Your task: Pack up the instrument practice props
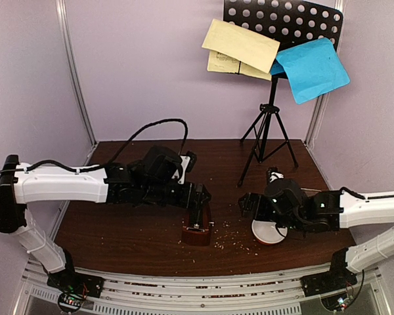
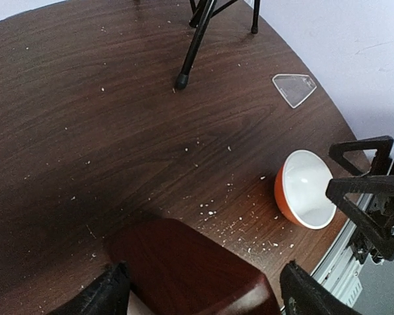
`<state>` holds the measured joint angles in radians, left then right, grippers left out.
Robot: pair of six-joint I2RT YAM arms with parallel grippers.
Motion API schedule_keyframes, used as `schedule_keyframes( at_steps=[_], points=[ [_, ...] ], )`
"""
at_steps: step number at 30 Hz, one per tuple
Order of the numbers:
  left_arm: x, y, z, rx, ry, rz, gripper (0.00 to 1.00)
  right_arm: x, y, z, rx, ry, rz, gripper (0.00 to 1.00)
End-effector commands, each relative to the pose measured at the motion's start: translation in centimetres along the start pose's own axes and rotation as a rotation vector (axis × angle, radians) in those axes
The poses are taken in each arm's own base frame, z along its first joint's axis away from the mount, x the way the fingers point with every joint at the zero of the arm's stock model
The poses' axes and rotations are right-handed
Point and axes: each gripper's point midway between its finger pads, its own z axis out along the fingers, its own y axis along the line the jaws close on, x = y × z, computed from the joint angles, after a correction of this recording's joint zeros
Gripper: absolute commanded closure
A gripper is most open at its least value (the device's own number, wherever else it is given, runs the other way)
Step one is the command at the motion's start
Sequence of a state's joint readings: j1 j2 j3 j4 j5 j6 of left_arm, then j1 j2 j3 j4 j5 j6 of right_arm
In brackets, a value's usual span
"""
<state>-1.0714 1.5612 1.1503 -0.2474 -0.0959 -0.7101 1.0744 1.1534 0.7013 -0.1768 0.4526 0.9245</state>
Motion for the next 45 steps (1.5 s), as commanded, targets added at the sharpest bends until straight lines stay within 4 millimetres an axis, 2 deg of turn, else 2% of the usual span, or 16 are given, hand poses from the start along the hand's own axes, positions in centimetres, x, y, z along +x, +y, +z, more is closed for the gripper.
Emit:
schedule_keyframes(
  at_steps=[1, 5, 8, 14, 20, 24, 26, 28, 31, 35, 38, 41, 43, 45],
  points=[
    [-0.9, -0.7, 0.5, -0.019, -0.030, 0.029, 0.20, -1.1, -0.6, -0.3, 0.013, -0.052, 0.021, 0.00],
    [-0.9, -0.5, 0.8, -0.073, -0.021, 0.064, 0.24, -0.7, -0.4, -0.3, -0.002, -0.033, 0.000, 0.00],
    [-0.4, -0.5, 0.9, -0.101, 0.004, 0.110, 0.34, -0.2, -0.4, -0.3, -0.015, -0.020, -0.021, 0.00],
    [-0.1, -1.1, -0.9, -0.056, 0.025, 0.254, 0.47, -0.2, -0.2, -1.1, -0.059, -0.011, -0.042, 0.00],
    [2.2, -4.3, -2.1, 0.164, 0.121, 0.469, 0.50, 0.1, -0.2, -1.6, -0.114, -0.015, -0.012, 0.00],
    [3.8, -4.7, -2.3, 0.232, 0.165, 0.529, 0.51, 0.5, 0.2, -1.9, -0.162, -0.001, 0.009, 0.00],
    [4.0, -4.6, -2.5, 0.233, 0.165, 0.532, 0.48, 0.6, 0.5, -2.0, -0.184, 0.003, 0.005, 0.00],
    [3.5, -4.7, -2.7, 0.226, 0.148, 0.534, 0.41, 0.5, 0.6, -2.2, -0.192, 0.000, -0.006, 0.00],
    [1.7, -5.2, -3.8, 0.222, 0.092, 0.537, 0.20, 0.0, 1.1, -2.6, -0.219, -0.019, -0.008, 0.00],
    [-2.6, -6.9, -7.1, 0.233, -0.041, 0.555, 0.10, -1.5, 0.9, -3.3, -0.223, -0.079, 0.033, 0.00],
    [-6.8, -6.9, -10.1, 0.195, -0.150, 0.569, 0.02, -2.7, 1.0, -4.2, -0.248, -0.128, 0.036, 0.00],
    [-11.4, -4.5, -12.5, 0.135, -0.252, 0.548, 0.02, -3.3, 2.3, -5.1, -0.311, -0.137, 0.003, 0.00],
    [-14.2, -0.9, -13.0, 0.115, -0.290, 0.462, 0.02, -3.4, 3.6, -5.5, -0.372, -0.128, -0.021, 0.00],
    [-15.5, 2.6, -13.0, 0.143, -0.303, 0.380, 0.02, -3.3, 4.8, -5.8, -0.424, -0.115, -0.025, 0.00]
  ],
)
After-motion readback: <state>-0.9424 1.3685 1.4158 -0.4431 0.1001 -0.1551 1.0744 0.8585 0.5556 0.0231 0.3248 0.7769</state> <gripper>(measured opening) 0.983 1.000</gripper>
